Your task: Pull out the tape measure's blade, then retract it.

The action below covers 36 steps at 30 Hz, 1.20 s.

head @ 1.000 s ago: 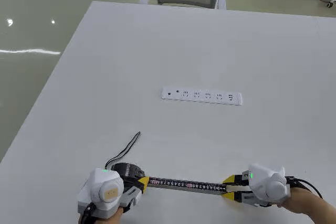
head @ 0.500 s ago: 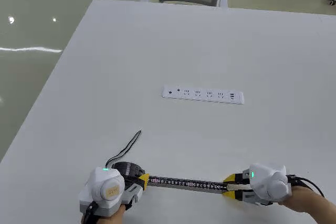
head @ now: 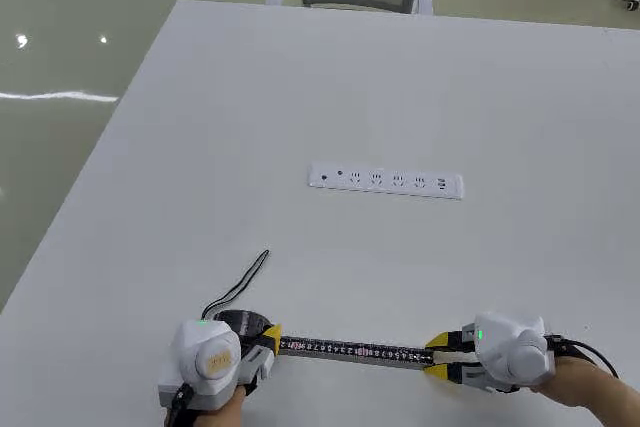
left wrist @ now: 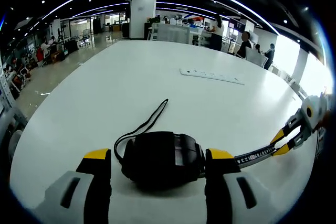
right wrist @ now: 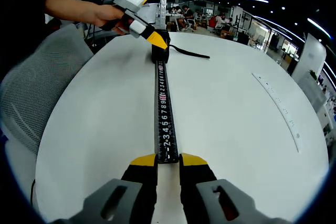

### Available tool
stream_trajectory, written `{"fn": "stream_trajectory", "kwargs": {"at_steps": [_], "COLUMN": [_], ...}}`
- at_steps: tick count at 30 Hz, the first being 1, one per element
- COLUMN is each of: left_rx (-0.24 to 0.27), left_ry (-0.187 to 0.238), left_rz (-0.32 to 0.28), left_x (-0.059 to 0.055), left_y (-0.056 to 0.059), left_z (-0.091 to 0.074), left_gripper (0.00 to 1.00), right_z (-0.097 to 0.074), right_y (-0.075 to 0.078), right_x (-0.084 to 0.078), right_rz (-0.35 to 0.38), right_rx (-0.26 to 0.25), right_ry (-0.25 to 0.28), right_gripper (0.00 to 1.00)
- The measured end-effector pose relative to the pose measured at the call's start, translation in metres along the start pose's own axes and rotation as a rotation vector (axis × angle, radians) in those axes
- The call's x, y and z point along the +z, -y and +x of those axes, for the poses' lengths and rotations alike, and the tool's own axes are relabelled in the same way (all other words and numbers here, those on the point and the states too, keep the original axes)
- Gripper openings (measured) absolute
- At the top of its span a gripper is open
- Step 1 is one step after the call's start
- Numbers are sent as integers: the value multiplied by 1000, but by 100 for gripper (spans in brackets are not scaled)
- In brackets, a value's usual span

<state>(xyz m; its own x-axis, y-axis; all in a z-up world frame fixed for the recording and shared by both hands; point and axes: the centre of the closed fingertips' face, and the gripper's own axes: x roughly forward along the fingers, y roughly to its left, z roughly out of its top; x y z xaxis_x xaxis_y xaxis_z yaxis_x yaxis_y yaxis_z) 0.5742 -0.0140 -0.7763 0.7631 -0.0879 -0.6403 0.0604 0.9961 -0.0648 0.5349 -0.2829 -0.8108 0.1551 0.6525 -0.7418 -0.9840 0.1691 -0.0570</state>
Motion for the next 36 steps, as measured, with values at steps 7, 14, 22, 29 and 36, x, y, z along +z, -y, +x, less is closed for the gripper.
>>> {"fn": "stream_trajectory", "kwargs": {"at_steps": [7, 14, 22, 29, 36], "left_rx": [0, 16, 27, 26, 22], "left_ry": [-2, 9, -2, -11, -15], "left_rz": [2, 21, 40, 59, 54], "left_x": [-1, -2, -2, -3, -3], "left_y": [7, 7, 6, 6, 6], "left_z": [2, 2, 2, 3, 2], "left_gripper": [62, 61, 60, 60, 59], "right_z": [-1, -1, -1, -1, -4], "right_y": [1, 0, -1, 1, 4], "right_x": [-1, 0, -1, 1, 6], "right_rz": [2, 6, -2, -12, -14], "right_rx": [-1, -3, -2, -13, -22], "right_ry": [-1, 2, -1, -7, 1], "right_gripper": [14, 14, 14, 14, 14]}}
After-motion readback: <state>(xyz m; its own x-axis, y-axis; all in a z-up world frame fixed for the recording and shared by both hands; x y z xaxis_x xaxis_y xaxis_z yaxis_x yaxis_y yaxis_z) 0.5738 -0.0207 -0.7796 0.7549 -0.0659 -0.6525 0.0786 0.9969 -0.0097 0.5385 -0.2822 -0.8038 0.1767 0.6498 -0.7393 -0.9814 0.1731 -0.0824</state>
